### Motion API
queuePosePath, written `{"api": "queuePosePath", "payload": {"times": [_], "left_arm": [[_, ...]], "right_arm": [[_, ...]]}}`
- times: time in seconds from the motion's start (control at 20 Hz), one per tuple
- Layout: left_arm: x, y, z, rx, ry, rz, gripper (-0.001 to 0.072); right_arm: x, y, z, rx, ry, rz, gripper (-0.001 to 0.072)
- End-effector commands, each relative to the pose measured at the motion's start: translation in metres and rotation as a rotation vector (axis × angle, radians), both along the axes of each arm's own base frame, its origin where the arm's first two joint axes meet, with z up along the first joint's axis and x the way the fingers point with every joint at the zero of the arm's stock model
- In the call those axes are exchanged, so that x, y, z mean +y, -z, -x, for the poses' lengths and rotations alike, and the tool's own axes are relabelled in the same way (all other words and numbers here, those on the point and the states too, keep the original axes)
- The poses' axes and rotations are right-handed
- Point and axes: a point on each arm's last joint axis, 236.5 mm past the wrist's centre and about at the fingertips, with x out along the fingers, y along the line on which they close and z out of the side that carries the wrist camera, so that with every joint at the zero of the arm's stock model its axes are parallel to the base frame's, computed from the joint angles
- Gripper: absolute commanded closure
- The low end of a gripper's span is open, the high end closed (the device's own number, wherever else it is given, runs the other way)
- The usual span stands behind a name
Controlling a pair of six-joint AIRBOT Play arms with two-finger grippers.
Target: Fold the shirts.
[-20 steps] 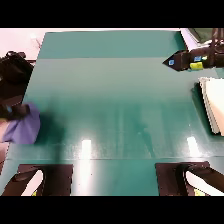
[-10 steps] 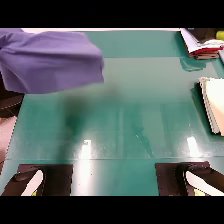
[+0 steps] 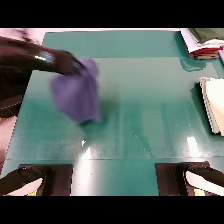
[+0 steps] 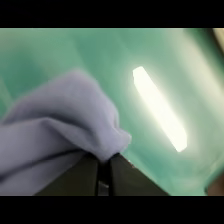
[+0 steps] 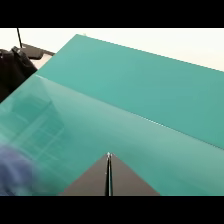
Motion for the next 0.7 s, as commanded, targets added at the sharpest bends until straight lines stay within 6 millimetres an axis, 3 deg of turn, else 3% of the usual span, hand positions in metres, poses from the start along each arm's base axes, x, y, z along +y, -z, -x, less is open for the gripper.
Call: {"api": "queuePosePath", "payload": {"times": [0.0, 0.05, 0.1, 0.15, 0.25, 0.35, 0.45, 0.55, 0.65], "left_arm": [[-0.093, 0.086, 0.02, 0.084, 0.2, -0.117, 0.0652], [-0.106, 0.099, 0.016, 0.09, 0.202, -0.111, 0.0302], [-0.112, 0.103, 0.008, 0.085, 0.184, -0.094, 0.0031], [-0.111, 0.103, -0.005, 0.067, 0.152, -0.077, 0.0048], [-0.092, 0.095, -0.036, 0.038, 0.075, -0.051, 0.0048], [-0.053, 0.096, -0.072, 0.051, -0.042, -0.038, 0.0048], [-0.022, 0.115, -0.099, 0.108, -0.137, -0.036, 0.0049], [-0.022, 0.143, -0.105, 0.195, -0.147, -0.023, 0.0048], [-0.044, 0.172, -0.107, 0.239, -0.109, -0.002, 0.0049]], "right_arm": [[0.0, -0.002, 0.0, 0.0, -0.004, 0.005, 0.0699], [0.0, -0.001, 0.001, 0.001, -0.004, 0.006, 0.0699], [0.0, -0.001, 0.001, 0.003, -0.005, 0.006, 0.0698], [0.001, 0.0, 0.001, 0.008, -0.007, 0.01, 0.0699], [0.001, 0.002, 0.003, 0.016, -0.011, 0.014, 0.0698], [0.001, 0.003, 0.003, 0.019, -0.012, 0.015, 0.0698], [0.001, 0.004, 0.003, 0.023, -0.014, 0.016, 0.0698], [0.001, 0.005, 0.003, 0.024, -0.014, 0.017, 0.0698], [0.001, 0.005, 0.004, 0.027, -0.016, 0.019, 0.0699]]}}
